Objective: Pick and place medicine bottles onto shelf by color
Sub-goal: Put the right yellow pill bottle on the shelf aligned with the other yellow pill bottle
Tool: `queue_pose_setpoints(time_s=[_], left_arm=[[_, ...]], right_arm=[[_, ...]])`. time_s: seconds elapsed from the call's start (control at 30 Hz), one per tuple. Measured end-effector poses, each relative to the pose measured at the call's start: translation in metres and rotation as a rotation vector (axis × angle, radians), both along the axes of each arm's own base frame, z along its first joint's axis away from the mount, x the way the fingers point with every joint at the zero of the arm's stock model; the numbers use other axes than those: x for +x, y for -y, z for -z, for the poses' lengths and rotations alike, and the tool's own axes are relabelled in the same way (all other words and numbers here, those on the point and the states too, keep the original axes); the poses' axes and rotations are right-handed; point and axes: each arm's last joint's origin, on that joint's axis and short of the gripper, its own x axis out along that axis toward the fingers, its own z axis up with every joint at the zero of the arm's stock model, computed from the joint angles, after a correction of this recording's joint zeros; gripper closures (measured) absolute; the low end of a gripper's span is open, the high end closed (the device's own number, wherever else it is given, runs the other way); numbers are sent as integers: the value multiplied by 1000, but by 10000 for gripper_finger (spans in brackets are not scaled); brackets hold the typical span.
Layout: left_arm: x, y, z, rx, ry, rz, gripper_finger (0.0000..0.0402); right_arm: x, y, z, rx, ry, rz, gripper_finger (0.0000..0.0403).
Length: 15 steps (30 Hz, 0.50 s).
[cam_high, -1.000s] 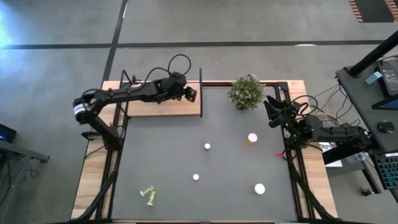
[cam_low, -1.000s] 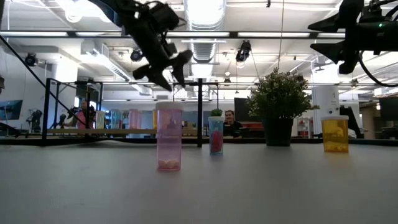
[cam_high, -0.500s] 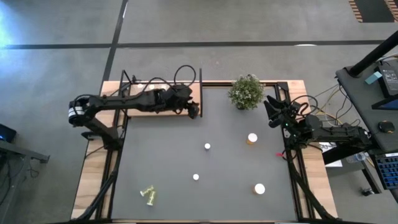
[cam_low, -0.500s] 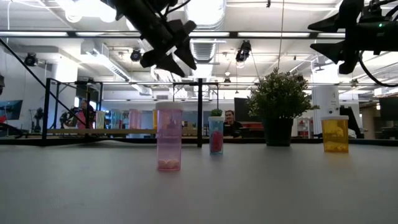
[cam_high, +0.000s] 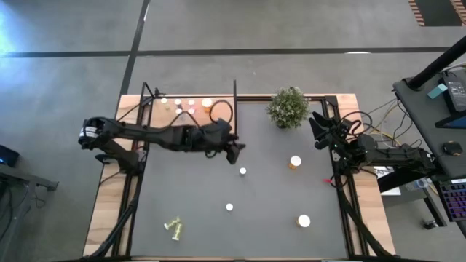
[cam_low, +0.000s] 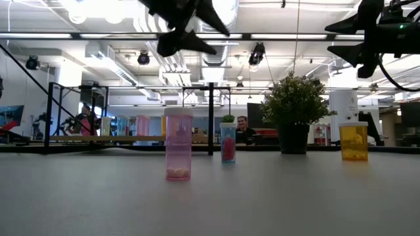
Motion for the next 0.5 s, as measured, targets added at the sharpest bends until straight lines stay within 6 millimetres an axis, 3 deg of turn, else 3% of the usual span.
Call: queue_pose_setpoints(time_s=[0.3,0.5], left_arm=[[19,56,21,-33,39,-30,182],[30,75,49,44,-25,-28,182]], right_arm=[[0,0,0,0,0,0,142],[0,0,0,0,1,0,142]])
